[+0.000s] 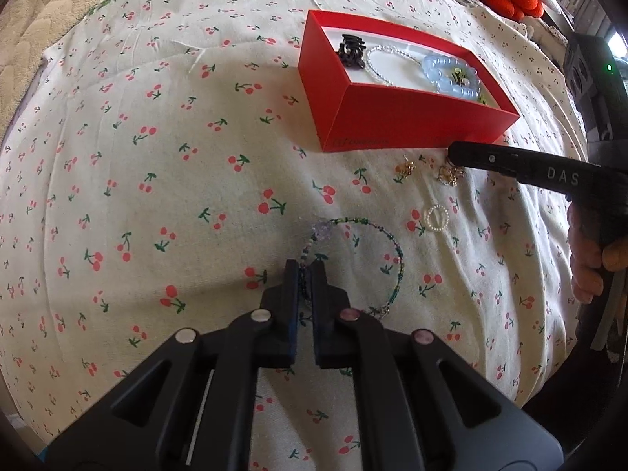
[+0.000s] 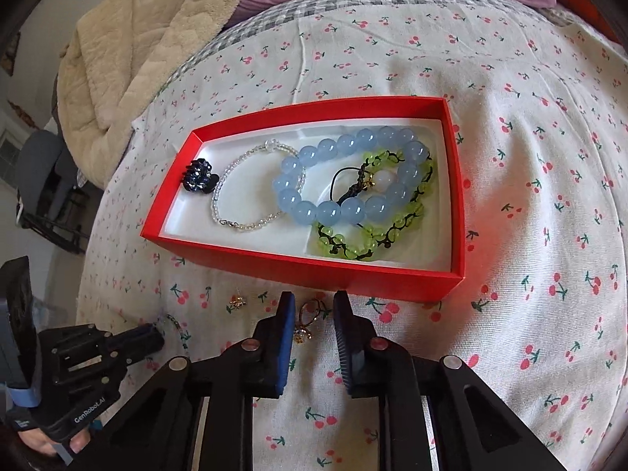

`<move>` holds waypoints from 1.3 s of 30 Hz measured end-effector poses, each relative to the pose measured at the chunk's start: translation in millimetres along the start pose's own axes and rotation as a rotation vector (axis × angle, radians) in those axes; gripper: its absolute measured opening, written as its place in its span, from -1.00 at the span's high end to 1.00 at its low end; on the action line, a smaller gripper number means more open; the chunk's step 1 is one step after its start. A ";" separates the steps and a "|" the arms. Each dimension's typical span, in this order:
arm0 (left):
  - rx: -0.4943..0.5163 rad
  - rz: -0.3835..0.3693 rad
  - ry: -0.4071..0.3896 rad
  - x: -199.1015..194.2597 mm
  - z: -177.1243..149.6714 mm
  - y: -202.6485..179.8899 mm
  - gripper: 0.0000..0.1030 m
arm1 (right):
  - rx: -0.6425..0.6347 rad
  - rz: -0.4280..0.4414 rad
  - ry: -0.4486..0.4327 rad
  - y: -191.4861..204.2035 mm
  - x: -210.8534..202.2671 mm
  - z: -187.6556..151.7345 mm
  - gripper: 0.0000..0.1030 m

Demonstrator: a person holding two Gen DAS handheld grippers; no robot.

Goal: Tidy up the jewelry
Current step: 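Grasp the green-beaded strand with left tool while right tool reaches the gold earrings, then lift the strand toward the red box with left tool while right tool grasps an earring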

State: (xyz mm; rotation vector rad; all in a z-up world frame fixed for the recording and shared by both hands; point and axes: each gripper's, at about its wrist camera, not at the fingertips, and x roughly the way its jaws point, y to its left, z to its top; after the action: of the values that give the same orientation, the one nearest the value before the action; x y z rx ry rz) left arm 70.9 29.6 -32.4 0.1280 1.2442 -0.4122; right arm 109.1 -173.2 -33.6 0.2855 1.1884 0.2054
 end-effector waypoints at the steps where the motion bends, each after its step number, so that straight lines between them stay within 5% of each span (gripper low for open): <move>1: 0.006 0.005 0.003 1.9 -0.4 -0.9 0.87 | -0.004 -0.002 0.006 1.2 2.2 -0.7 0.74; 7: 0.036 0.025 0.005 7.1 -1.0 -5.6 0.87 | -0.017 -0.011 0.003 2.8 2.5 -3.4 0.89; 23: 0.020 0.010 -0.047 -6.0 4.1 -15.4 0.92 | -0.009 0.024 -0.014 2.0 -28.1 -10.6 0.91; 26: 0.020 0.010 -0.048 -6.1 4.2 -16.5 0.92 | 0.018 0.016 -0.001 -3.2 -28.0 -11.6 0.63; 29: 0.017 0.011 -0.044 -4.9 4.2 -15.4 0.92 | 0.055 0.028 0.021 -10.3 -24.5 -11.5 0.55; 33: 0.012 0.009 -0.042 -4.3 4.6 -14.0 0.92 | 0.094 0.055 0.019 -14.2 -22.1 -11.1 -0.13; 39: 0.009 0.006 -0.041 -3.7 4.8 -11.7 0.92 | 0.043 0.053 0.036 -0.6 -12.7 -11.4 0.16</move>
State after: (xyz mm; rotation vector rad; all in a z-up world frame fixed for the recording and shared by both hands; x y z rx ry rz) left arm 69.8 18.2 -25.8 0.1298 1.2011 -0.4133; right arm 93.9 -176.5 -26.5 0.3529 1.2224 0.2322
